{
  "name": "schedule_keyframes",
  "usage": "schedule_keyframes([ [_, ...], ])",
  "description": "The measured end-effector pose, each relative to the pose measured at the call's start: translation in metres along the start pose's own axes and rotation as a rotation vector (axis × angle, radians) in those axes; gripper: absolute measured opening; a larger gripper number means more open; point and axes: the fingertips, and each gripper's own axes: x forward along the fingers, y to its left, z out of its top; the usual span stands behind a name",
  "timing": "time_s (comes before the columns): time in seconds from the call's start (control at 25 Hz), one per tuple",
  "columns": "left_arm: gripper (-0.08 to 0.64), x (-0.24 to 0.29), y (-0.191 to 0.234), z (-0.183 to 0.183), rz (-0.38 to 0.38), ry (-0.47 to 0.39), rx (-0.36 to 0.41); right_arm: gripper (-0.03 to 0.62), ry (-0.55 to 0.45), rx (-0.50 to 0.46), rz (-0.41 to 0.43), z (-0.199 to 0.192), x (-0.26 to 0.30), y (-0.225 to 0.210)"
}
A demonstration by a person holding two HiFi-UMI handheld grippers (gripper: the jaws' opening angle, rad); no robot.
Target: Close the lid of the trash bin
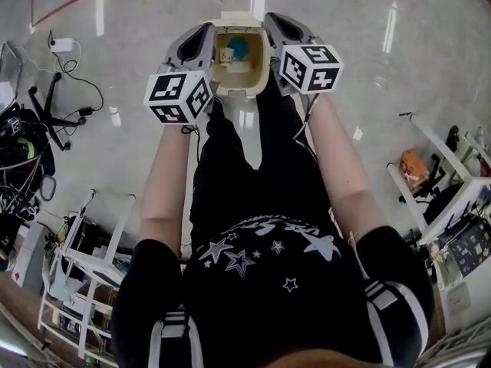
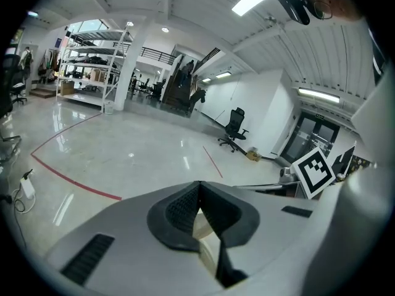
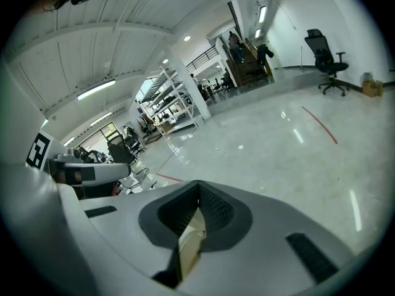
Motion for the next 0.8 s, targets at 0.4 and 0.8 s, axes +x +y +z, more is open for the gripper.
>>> schedule_keyframes([
  [0.4,0.011,0.002,0.01,-0.024,0.013,0.023,-0.032,0.005,0.04,-0.016,0.007,-0.014,0.008,0.001],
  [0.8,0.011,-0.01,0.027,-0.027,0.048,-0.001,-0.062,0.005,0.094,-0.065,-0.021,-0.027,-0.002,0.009],
])
